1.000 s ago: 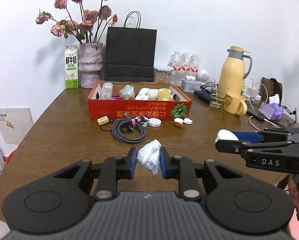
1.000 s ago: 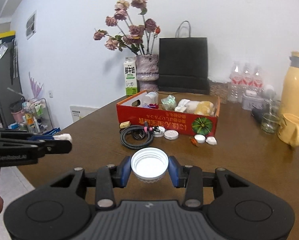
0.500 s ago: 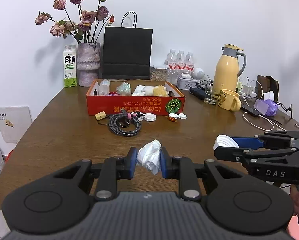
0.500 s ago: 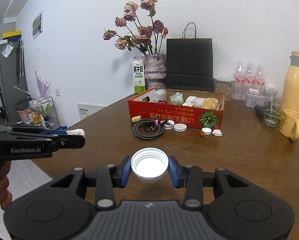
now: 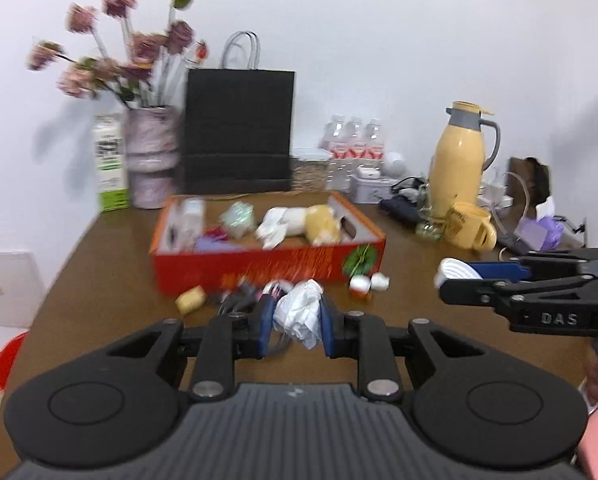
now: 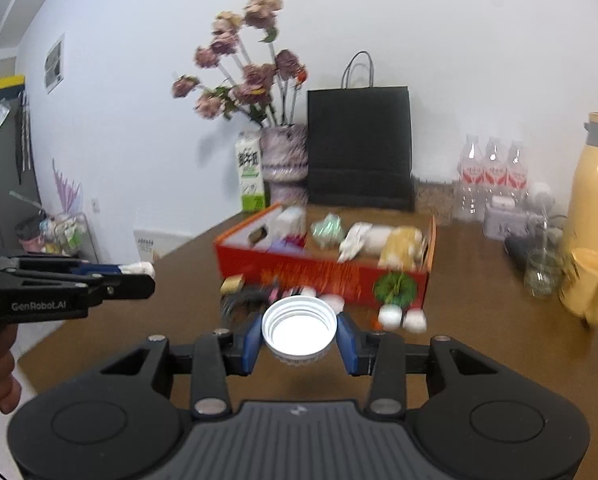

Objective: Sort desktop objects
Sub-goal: 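Carry the white tissue and white bottle cap over the red box, then drop the tissue and bottle cap into the box and open both tools, then withdraw both tools from the box and approach the black cable, then grasp the black cable with the left tool while the right tool grasps it too, then lift the black cable with both tools toward the red box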

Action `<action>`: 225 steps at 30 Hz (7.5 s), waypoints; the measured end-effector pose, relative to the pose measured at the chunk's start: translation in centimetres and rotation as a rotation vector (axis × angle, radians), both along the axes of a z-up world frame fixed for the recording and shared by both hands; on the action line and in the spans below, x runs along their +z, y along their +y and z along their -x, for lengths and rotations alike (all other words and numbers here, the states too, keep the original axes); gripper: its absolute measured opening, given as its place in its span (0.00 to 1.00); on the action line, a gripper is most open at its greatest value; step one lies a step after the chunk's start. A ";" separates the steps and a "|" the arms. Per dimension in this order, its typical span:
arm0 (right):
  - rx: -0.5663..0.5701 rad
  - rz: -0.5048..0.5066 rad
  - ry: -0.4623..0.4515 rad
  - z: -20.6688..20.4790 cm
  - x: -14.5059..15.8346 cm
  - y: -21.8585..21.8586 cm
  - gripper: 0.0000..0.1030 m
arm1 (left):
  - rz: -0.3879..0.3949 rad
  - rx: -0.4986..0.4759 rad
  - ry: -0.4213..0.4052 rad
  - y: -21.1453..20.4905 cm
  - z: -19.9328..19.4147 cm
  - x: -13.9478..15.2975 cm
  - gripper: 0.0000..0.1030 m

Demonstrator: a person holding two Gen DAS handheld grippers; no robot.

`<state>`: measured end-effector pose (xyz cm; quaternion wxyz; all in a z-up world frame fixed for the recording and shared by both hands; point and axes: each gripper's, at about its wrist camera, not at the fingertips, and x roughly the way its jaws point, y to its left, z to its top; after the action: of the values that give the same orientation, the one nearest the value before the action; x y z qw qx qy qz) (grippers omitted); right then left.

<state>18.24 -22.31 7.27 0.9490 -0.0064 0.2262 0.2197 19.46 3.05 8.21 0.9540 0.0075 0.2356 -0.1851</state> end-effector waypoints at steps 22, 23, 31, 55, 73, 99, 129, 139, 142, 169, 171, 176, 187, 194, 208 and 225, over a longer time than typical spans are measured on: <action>-0.055 0.152 0.349 -34.7 -6.2 5.8 0.38 | -0.344 -0.110 0.215 -8.0 -33.8 -7.2 0.25; -0.054 0.157 0.356 -34.9 -6.7 5.8 0.38 | -0.350 -0.109 0.238 -8.1 -34.2 -7.7 0.25; -0.015 0.143 0.381 -36.0 -7.5 5.9 0.45 | -0.255 0.012 0.300 -6.4 -35.1 -7.7 0.32; -0.070 0.134 0.349 -26.2 1.1 3.2 0.83 | -0.086 0.259 0.334 -1.9 -23.8 0.1 0.75; -0.035 -0.008 0.193 -0.5 0.6 -2.7 0.98 | -0.071 0.183 0.017 -1.7 4.4 1.1 1.00; -0.092 -0.017 0.129 13.8 -6.6 -3.6 1.00 | -0.058 0.136 0.148 -4.1 14.5 -5.9 1.00; -0.086 0.078 0.205 4.5 -9.4 -0.7 0.71 | -0.033 0.181 0.180 -0.2 4.7 -7.9 1.00; -0.074 0.113 0.132 -3.5 -7.9 -0.7 0.54 | -0.171 0.115 0.129 -0.5 -6.8 -7.1 0.69; -0.079 0.113 0.136 -6.8 -8.1 -0.6 0.48 | -0.192 0.080 0.162 -0.8 -10.2 -7.8 0.56; 0.193 -0.005 0.169 -12.2 -9.6 7.4 0.34 | -0.009 0.092 0.029 3.9 -6.5 -4.6 0.07; 0.224 0.004 0.168 -13.3 -9.5 9.3 0.33 | 0.001 0.136 0.049 5.1 -5.9 -5.2 0.06; 0.231 0.057 0.177 -14.9 -9.7 12.4 0.35 | -0.013 0.172 0.144 6.8 -5.1 -6.8 0.07; 0.174 0.086 0.192 -13.0 -10.7 10.7 0.35 | 0.019 0.067 0.213 5.3 -5.2 -9.4 0.79; 0.020 0.019 0.212 -9.0 -9.8 4.1 0.35 | 0.103 0.024 0.238 3.3 -4.7 -9.1 0.96; -0.014 -0.057 0.217 -4.0 -10.0 -1.5 0.35 | -0.134 0.294 0.213 -5.9 -6.7 -11.6 0.83; -0.015 -0.083 0.139 3.3 -7.7 -2.8 0.35 | -0.013 0.267 0.001 -4.2 5.3 -5.7 0.74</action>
<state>14.92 -25.10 -0.45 0.9322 0.0500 0.2820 0.2215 14.13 -1.17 2.50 0.9700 -0.0176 0.2360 -0.0549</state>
